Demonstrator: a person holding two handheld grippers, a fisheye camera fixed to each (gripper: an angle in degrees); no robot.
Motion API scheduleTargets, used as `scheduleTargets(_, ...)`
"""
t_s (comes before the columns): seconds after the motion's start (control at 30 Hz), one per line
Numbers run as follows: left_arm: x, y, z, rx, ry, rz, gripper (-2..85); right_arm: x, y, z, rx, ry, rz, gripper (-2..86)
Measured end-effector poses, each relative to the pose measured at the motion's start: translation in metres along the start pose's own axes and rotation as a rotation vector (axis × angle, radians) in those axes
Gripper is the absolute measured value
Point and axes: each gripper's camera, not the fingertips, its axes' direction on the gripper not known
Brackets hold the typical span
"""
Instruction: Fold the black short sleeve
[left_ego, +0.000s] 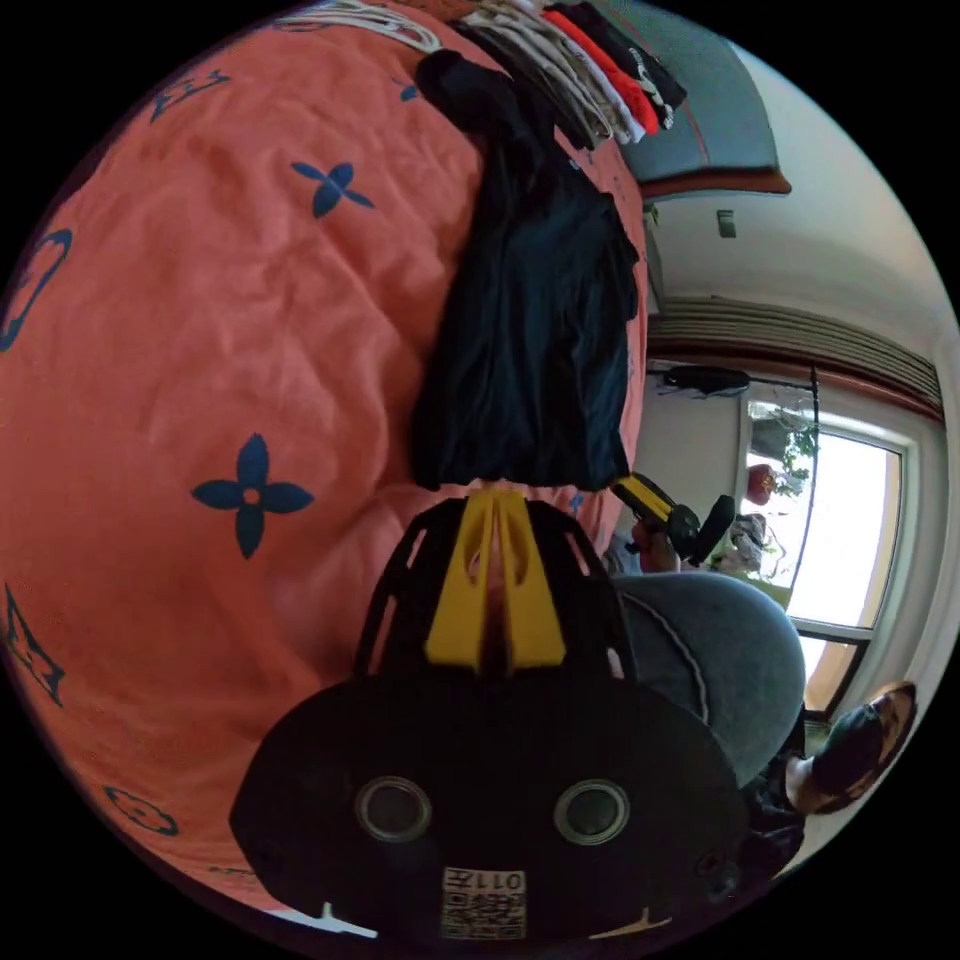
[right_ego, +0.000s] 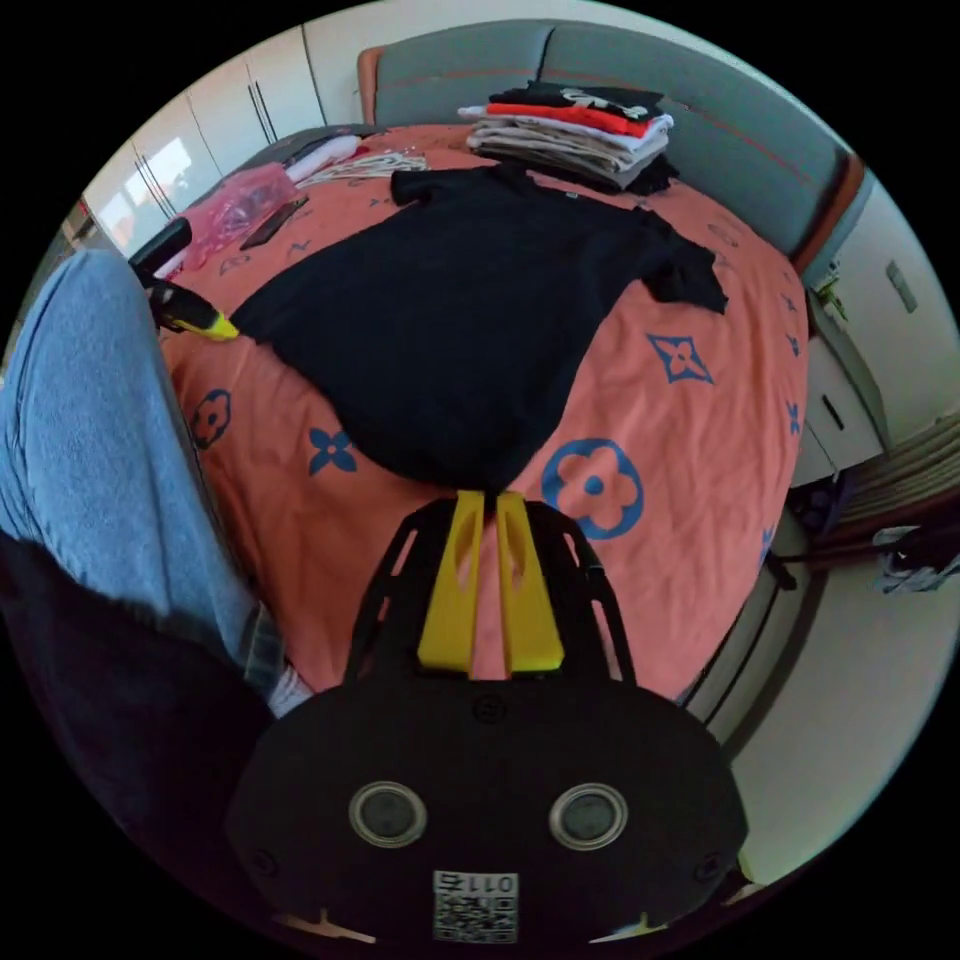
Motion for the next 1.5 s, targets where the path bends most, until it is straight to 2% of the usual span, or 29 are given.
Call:
scheduleTargets(0.2,0.053,0.001,-0.058,0.254,-0.052,0.081,0.2,-0.014,0.008,-0.052,0.063,0.164,-0.012,3.3)
scheduleTargets(0.33,0.089,0.003,-0.087,0.301,-0.116,0.154,0.8,-0.026,0.009,-0.074,0.073,0.182,-0.034,3.1)
scheduleTargets(0.43,0.123,-0.008,-0.07,0.175,-0.133,0.254,2.3,-0.041,0.004,-0.053,-0.012,0.24,-0.054,3.0)
scheduleTargets(0.53,0.179,-0.021,-0.035,0.012,-0.167,0.462,6.1,-0.05,0.003,-0.028,-0.07,0.273,-0.037,3.0)
scheduleTargets(0.7,0.293,-0.033,0.066,-0.312,-0.67,0.837,7.9,-0.051,0.004,-0.025,-0.052,0.225,0.037,2.9)
scheduleTargets(0.77,0.316,-0.038,0.104,-0.432,-0.798,0.909,8.0,-0.05,0.002,-0.024,-0.057,0.224,0.042,2.8)
scheduleTargets(0.87,0.33,-0.048,0.163,-0.64,-0.918,0.904,7.5,-0.048,-0.001,-0.025,-0.044,0.195,0.068,2.6)
scheduleTargets(0.97,0.323,-0.052,0.208,-0.831,-1.128,0.878,5.3,-0.046,-0.001,-0.025,-0.032,0.169,0.092,2.5)
scheduleTargets(1.07,0.332,-0.054,0.207,-0.816,-1.191,0.913,2.1,-0.044,0.003,-0.024,-0.037,0.146,0.1,2.5)
scheduleTargets(1.17,0.334,-0.06,0.173,-0.735,-1.089,0.865,1.0,-0.043,0.011,-0.02,-0.059,0.113,0.097,2.5)
scheduleTargets(1.4,0.295,-0.058,0.059,-0.484,-0.61,0.654,0.4,-0.074,0.024,-0.006,-0.104,0.07,0.014,2.8)
scheduleTargets(1.5,0.273,-0.046,0.027,-0.383,-0.589,0.622,0.4,-0.097,0.028,-0.008,-0.085,0.088,-0.045,3.0)
